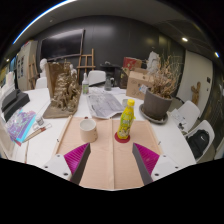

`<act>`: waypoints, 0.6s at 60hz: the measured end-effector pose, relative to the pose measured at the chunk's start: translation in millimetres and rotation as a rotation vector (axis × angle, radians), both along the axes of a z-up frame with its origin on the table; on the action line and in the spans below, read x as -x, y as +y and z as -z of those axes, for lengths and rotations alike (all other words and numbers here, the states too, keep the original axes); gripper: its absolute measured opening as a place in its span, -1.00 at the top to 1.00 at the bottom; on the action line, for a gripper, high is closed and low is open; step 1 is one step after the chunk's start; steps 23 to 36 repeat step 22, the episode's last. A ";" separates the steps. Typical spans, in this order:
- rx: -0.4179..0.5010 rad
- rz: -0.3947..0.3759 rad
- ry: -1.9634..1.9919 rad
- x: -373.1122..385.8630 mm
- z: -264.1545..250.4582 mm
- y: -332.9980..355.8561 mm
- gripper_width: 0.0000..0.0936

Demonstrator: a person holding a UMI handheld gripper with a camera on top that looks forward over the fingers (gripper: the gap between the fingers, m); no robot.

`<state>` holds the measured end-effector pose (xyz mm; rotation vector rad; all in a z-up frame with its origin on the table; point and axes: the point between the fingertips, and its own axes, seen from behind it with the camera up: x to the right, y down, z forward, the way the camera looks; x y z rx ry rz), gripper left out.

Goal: Pour water

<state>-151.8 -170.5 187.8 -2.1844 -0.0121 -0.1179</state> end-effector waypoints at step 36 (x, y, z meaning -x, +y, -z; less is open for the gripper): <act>-0.010 0.007 -0.041 28.2 -16.6 -46.6 -0.84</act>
